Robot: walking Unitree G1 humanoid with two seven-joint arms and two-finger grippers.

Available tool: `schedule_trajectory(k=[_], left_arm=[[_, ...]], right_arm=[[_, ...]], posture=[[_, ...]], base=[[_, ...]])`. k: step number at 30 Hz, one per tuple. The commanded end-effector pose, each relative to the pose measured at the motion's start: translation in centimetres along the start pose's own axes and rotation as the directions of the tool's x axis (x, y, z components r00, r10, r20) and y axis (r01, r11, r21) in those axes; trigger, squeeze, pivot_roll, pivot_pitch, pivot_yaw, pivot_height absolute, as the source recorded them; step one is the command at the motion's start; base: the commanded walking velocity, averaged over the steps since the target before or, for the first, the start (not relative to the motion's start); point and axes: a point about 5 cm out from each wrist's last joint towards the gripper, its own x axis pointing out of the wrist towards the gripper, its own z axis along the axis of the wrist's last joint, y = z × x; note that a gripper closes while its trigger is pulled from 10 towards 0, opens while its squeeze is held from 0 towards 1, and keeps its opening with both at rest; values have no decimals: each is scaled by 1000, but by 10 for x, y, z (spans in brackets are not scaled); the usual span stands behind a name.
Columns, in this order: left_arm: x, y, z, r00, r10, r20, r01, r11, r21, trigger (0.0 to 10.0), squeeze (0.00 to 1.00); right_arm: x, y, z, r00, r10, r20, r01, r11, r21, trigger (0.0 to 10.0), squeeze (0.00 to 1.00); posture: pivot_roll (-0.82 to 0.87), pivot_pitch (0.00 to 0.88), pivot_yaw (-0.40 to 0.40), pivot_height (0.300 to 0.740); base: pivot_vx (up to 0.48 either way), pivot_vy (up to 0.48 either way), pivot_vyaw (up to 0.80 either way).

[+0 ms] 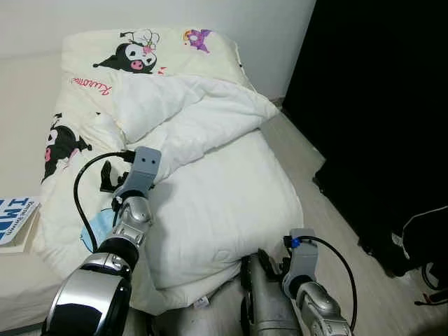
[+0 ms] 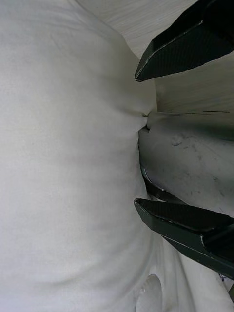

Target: Clean up the room

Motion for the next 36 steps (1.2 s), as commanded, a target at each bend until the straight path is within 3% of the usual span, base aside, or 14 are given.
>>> schedule_trajectory(k=[1,3,5,7,8,9,22,29,31,32,33,34,35,36], left_arm=[[-4,9,-26,997,9,-74,-3,997,78,10000,0],[-4,9,-26,997,9,-74,-3,997,78,10000,0],[-10,14,-47,989,3,-147,15,993,119,10000,0],[-10,14,-47,989,3,-147,15,993,119,10000,0],[-14,14,-56,984,-11,-176,33,992,124,8745,0],[-18,13,-62,981,-21,-191,47,990,131,0,0],[-26,12,-74,970,-56,-238,91,986,136,0,0],[-15,25,-69,983,-78,-166,101,985,139,0,0],[-13,29,-69,982,-129,-135,153,971,183,0,0],[-11,35,-72,967,-230,-109,252,928,276,0,0],[-11,35,-72,967,-230,-109,252,928,276,0,0],[-12,44,-79,937,-329,-118,349,862,368,0,0],[-12,44,-79,937,-329,-118,349,862,368,0,0],[-16,58,-91,878,-446,-176,475,763,438,0,0]], right_arm=[[-5,2,-13,999,8,-49,-7,1000,19,10000,0],[-5,2,-13,999,8,-49,-7,1000,19,10000,0],[-5,2,-12,999,9,-51,-8,1000,17,10000,0],[-5,2,-12,999,9,-51,-8,1000,17,10000,0],[-5,1,-11,999,7,-49,-6,1000,16,10000,0],[-5,0,-10,999,4,-47,-3,1000,15,10000,0],[-5,-4,-7,999,-7,-49,8,1000,6,10000,0],[-1,-2,-3,999,-6,-45,6,1000,1,10000,0],[0,-2,-2,999,-7,-43,7,1000,-1,10000,0],[2,-3,0,999,-8,-41,8,1000,-6,10000,0],[2,-3,0,999,-8,-41,8,1000,-6,10000,0],[3,-4,2,999,-8,-40,8,1000,-9,10000,0],[3,-4,2,999,-8,-40,8,1000,-9,10000,0],[5,-6,4,999,-8,-41,7,1000,-16,10000,0]], posture=[[-235,304,-19,580],[-235,304,-19,580],[-236,306,-21,580],[-236,306,-21,580],[-241,308,-23,580],[-241,310,-26,580],[-239,296,-28,580],[-225,286,-20,580],[-211,279,-19,580],[-199,277,-21,580],[-199,277,-21,580],[-182,270,-24,580],[-182,270,-24,580],[-167,264,-30,580]], base=[[0,0,0],[0,0,0],[0,0,0],[0,0,0],[0,0,0],[0,0,0],[0,0,0],[0,0,0],[0,0,0],[0,0,0],[0,0,0],[0,0,0],[0,0,0],[0,0,0]])
